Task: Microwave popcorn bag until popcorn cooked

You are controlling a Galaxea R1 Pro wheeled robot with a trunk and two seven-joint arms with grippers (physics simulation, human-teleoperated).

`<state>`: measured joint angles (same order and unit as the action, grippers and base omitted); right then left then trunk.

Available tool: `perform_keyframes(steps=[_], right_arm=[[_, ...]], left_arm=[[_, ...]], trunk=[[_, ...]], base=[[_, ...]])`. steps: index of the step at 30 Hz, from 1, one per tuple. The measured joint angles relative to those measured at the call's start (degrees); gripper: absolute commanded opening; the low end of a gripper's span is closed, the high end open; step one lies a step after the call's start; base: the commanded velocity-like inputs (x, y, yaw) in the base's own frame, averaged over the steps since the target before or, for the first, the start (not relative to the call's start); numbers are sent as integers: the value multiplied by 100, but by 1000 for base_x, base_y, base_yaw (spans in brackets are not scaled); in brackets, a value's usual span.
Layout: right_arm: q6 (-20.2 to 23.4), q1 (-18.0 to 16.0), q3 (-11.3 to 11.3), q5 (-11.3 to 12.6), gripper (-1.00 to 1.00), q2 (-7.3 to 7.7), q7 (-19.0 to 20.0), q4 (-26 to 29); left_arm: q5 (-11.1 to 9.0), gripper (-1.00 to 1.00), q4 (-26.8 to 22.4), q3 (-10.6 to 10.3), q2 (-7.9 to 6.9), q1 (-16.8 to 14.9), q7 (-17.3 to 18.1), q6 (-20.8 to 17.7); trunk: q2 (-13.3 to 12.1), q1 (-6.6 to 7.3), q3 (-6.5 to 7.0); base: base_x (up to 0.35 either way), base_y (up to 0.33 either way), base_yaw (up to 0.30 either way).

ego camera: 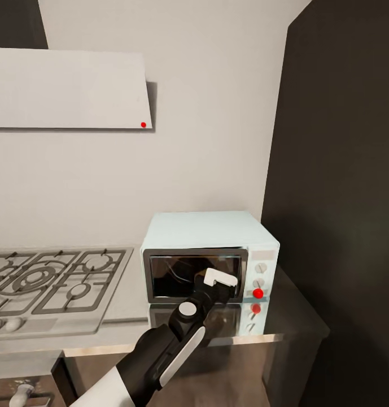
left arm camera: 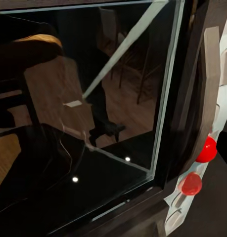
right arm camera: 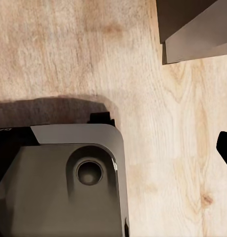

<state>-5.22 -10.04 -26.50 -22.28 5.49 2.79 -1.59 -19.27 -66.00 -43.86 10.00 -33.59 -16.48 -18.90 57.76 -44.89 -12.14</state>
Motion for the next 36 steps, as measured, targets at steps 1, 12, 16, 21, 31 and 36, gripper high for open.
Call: perform_keyframes(steps=[1,12,16,21,31,36], right_arm=[[0,0,0,0,100,0,0,0],[0,0,0,-9,100,0,9,0],[0,0,0,-9,100,0,9,0],[0,0,0,-15,100,0,11,0],[0,0,0,-17,100,0,42,0],[0,0,7,-17,100,0,44,0]], left_arm=[[-3,100,-2,1,0,0,-3,0],[-16,100,-292,-45,0,200,17,1],[-16,100,-261,-79,0,180,9,19],[-4,100,-251,-94,0,171,12,22],[-1040,100,-55,-7,0,0,-430,5],[-1063,100,-49,-7,0,0,-491,4]], trunk=[[0,0,0],[3,1,-1],[3,1,-1],[3,1,-1],[-1,-4,0],[-1,-4,0]], base=[[0,0,0],[112,0,0],[0,0,0],[0,0,0],[-210,0,0],[-344,0,0]])
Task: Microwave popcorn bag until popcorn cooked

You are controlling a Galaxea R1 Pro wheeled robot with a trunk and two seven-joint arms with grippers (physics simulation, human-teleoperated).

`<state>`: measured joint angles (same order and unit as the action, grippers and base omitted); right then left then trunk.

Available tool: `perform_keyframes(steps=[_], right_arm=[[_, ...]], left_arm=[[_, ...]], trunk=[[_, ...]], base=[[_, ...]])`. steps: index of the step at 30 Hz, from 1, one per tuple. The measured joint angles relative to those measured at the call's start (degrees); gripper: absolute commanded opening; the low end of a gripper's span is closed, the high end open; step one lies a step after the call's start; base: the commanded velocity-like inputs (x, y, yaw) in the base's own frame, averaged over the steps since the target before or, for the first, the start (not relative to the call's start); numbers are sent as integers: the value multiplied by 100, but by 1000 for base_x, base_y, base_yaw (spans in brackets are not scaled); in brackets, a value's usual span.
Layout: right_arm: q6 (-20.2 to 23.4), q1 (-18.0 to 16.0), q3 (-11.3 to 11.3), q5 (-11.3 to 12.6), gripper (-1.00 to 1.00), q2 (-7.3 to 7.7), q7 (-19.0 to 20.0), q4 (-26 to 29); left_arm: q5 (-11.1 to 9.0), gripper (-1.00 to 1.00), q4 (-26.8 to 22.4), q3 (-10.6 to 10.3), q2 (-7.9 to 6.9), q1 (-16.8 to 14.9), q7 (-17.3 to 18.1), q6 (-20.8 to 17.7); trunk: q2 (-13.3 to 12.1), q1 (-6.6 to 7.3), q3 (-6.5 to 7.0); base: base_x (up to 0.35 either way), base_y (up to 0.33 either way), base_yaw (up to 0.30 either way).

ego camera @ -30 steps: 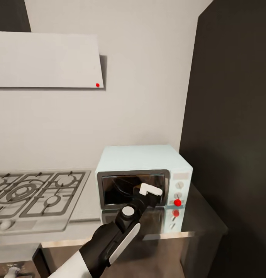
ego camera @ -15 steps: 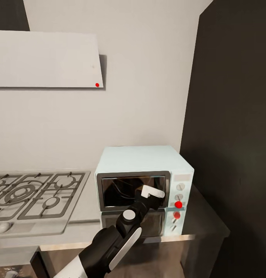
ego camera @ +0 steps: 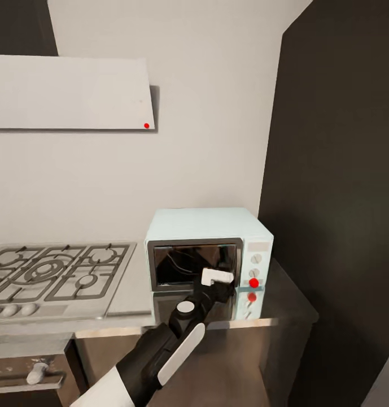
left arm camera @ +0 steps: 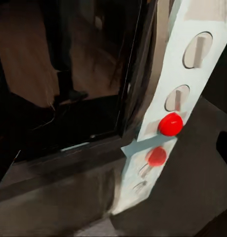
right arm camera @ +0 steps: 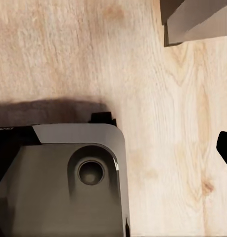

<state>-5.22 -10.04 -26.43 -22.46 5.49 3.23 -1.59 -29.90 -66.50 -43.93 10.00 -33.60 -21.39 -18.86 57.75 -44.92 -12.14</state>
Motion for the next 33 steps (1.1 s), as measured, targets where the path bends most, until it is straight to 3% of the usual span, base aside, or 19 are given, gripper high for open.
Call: perform_keyframes(steps=[3,7,13,16,17,20,22,23,25,27,31,33], right_arm=[[0,0,1,-5,100,0,1,0],[0,0,0,0,100,0,-4,0],[0,0,2,0,100,0,-9,0],[0,0,2,5,100,0,-2,0],[0,0,2,10,100,-3,-5,-1],[1,0,2,16,100,-7,-8,-6],[1,14,2,18,100,-4,-7,-8],[1,26,2,18,100,-2,-7,-8],[10,33,2,18,100,-1,-12,-8],[16,35,2,18,100,0,-16,-8],[18,35,2,18,100,-2,-20,-8],[18,35,2,18,100,-2,-18,-8]], left_arm=[[1,100,1,-22,0,-1,-9,-5],[2,100,4,-285,0,0,-37,-8],[-25,100,30,-383,0,1,-348,0],[-212,100,171,-498,0,5,-361,6],[-574,100,368,-602,0,9,-362,9],[-1166,100,832,-668,0,10,-339,18],[-1777,100,1755,-770,0,13,-305,267],[-2163,100,2302,-886,0,46,-200,590],[-2666,100,3206,-1025,0,92,204,946],[-2900,100,4024,-1058,0,310,644,1070],[-3005,100,5196,-1048,0,795,1266,1336],[-3223,100,5896,-1036,-18,882,2021,1425]], trunk=[[1,0,0],[1,0,0],[0,0,0],[0,0,0],[0,0,0],[0,0,0],[-1,0,-1],[-1,0,-1],[-1,0,-1],[0,0,-2],[0,0,-1],[0,0,-1]], base=[[-345,0,0],[-346,0,0],[-348,0,0],[-348,0,0],[-349,0,0],[-349,0,0],[-349,0,0],[-349,0,0],[-349,0,0],[-349,0,0],[-349,0,0],[-215,0,0]])
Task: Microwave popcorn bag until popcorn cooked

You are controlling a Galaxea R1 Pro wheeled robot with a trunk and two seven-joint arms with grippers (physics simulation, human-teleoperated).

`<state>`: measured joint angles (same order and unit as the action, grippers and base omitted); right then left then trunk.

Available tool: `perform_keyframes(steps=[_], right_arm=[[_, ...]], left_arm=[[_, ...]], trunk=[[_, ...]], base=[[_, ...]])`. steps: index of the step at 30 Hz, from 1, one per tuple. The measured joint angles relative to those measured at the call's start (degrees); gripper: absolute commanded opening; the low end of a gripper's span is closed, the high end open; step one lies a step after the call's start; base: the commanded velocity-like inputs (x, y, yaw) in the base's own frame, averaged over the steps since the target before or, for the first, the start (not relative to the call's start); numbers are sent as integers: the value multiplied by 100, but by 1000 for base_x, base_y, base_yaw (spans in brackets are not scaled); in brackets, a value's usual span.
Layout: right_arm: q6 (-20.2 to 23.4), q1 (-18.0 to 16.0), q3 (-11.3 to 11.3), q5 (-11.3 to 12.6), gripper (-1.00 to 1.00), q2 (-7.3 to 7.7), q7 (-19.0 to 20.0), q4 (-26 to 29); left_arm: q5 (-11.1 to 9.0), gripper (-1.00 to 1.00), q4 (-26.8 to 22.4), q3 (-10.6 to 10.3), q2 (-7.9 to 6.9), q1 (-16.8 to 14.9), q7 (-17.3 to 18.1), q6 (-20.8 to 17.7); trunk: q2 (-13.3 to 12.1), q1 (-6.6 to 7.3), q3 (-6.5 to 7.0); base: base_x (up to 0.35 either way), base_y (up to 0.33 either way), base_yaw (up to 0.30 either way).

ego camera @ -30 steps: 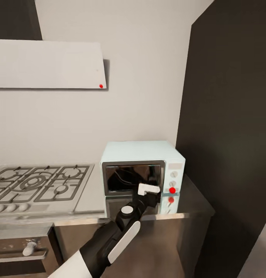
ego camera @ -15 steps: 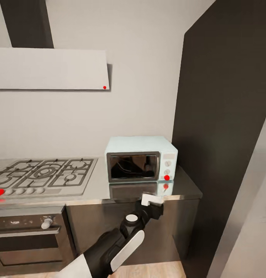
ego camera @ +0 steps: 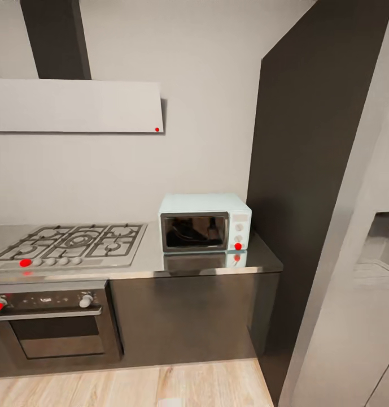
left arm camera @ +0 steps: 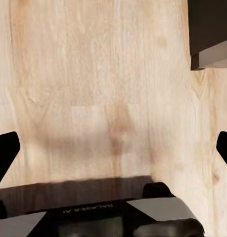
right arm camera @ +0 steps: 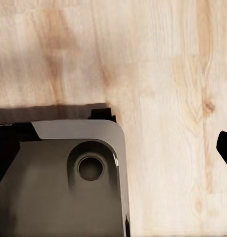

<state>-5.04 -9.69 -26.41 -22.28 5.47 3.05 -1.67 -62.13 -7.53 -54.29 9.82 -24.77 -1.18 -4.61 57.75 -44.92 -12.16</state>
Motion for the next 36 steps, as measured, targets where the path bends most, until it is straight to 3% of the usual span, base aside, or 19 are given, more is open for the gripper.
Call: perform_keyframes(steps=[2,5,7,10,13,14,16,17,18,20,21,22,23,25,26,28,32,36], right_arm=[[0,0,0,0,100,-3,0,0],[0,0,0,0,100,-17,-10,0],[0,0,0,0,100,-28,-21,0],[11,0,0,0,100,-46,-25,0],[24,0,0,0,100,-58,-25,0],[25,0,0,0,100,-59,-25,0],[26,0,0,0,100,-62,-25,0],[26,0,0,0,100,-64,-25,0],[27,0,0,0,100,-61,-25,0],[21,0,0,0,100,-49,-25,0],[20,0,0,0,100,-46,-25,0],[19,0,0,0,100,-44,-25,0],[26,0,0,0,100,-50,-25,0],[34,0,0,0,100,-62,-28,0],[42,0,0,3,100,-65,-31,0],[47,0,-4,7,100,-61,-33,0],[28,-1,-8,14,100,-62,-36,0],[-8,-1,-11,1,100,-92,-47,6]], left_arm=[[-263,100,458,14,-148,21,963,16],[-417,100,680,6,-499,34,2101,31],[-453,100,723,0,-656,45,2459,49],[-639,100,737,19,-837,48,2545,54],[-1452,100,729,103,-1196,46,2576,89],[-1894,100,717,139,-1341,46,2601,103],[-2580,100,706,159,-1545,46,2621,116],[-3439,100,692,209,-1768,46,2643,112],[-3836,100,682,193,-1881,46,2648,96],[-4354,100,704,129,-2044,46,2622,65],[-4362,100,715,77,-2085,53,2607,58],[-4103,100,723,-61,-2118,100,2592,47],[-3425,100,727,-308,-2122,230,2582,41],[-2564,100,728,-445,-2087,301,2575,43],[-1962,100,729,-501,-2043,361,2572,50],[-1286,100,729,-544,-1936,567,2568,52],[-946,100,729,-542,-1762,984,2560,117],[-943,100,738,-517,-1620,1219,2520,147]], trunk=[[0,2,1],[0,3,1],[0,3,1],[0,3,1],[1,3,1],[1,3,1],[1,3,1],[1,3,1],[1,3,1],[1,3,1],[1,3,1],[1,3,1],[1,3,0],[1,3,1],[1,3,0],[1,3,0],[1,3,0],[0,3,1]], base=[[-76,0,0],[-23,0,0],[-4,0,0],[0,0,0],[0,0,0],[0,0,0],[0,0,0],[0,0,0],[0,0,0],[0,0,0],[0,0,0],[0,0,0],[0,0,0],[0,0,0],[0,0,0],[0,0,68],[0,0,212],[0,0,264]])
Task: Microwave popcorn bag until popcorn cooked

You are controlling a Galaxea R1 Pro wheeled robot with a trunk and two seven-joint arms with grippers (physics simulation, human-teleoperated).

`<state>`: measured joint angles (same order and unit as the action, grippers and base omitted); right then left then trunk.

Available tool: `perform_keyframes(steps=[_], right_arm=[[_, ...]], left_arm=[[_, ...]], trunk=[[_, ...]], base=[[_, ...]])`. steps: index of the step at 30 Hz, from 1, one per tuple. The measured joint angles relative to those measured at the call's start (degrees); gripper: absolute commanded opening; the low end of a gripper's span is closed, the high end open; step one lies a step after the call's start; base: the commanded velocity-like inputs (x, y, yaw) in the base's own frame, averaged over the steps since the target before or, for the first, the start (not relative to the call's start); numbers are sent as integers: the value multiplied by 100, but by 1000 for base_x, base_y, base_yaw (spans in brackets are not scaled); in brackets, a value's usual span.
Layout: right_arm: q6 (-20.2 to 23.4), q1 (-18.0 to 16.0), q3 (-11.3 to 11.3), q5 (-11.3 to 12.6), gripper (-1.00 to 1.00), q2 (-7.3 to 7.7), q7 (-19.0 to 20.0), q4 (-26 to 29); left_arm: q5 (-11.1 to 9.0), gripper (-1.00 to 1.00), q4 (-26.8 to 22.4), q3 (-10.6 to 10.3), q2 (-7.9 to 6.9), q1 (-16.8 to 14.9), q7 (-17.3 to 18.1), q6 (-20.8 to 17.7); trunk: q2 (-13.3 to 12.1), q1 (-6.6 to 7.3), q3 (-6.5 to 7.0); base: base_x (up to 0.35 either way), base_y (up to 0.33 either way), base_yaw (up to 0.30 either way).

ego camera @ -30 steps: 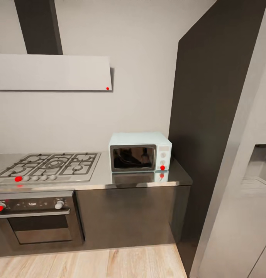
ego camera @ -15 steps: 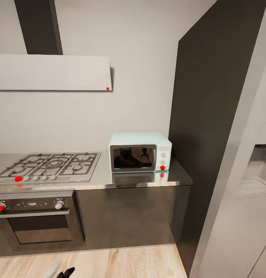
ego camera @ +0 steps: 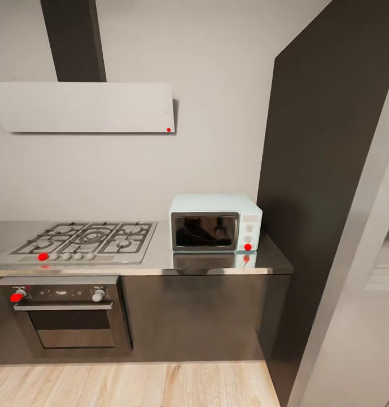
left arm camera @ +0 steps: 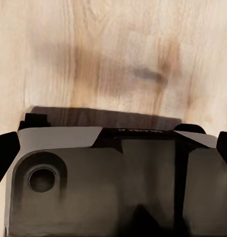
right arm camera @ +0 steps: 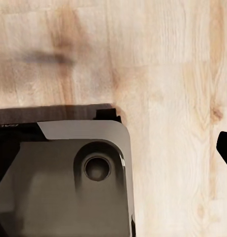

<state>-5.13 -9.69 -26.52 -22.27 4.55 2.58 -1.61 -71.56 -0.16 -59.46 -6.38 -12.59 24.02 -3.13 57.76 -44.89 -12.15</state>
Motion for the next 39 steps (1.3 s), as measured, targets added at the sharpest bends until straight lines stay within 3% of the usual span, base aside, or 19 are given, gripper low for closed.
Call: perform_keyframes(steps=[3,5,15,22,36,38,39], right_arm=[[-12,0,-4,-1,100,-3,2,1],[-15,0,-6,1,100,-3,3,1],[-8,0,-7,8,100,9,3,-6],[-7,0,-7,12,100,5,4,-6],[52,1,11,-16,100,12,16,1],[61,1,124,-185,100,0,33,4],[66,1,360,-481,100,-10,45,6]], left_arm=[[-20,100,0,1,45,29,-268,-3],[-25,100,-1,13,154,36,-621,-5],[-19,100,-1,18,286,47,-1442,-2],[-15,100,-1,18,339,59,-1521,-3],[-1,100,-1,17,344,59,-1524,-5],[0,100,-1,17,346,59,-1524,-5],[1,100,0,17,343,59,-1523,-5]], trunk=[[0,0,0],[1,0,0],[1,0,0],[1,0,0],[1,0,0],[1,0,0],[1,0,0]], base=[[0,0,269],[0,0,269],[0,0,269],[0,0,225],[0,0,8],[0,0,0],[0,0,0]])
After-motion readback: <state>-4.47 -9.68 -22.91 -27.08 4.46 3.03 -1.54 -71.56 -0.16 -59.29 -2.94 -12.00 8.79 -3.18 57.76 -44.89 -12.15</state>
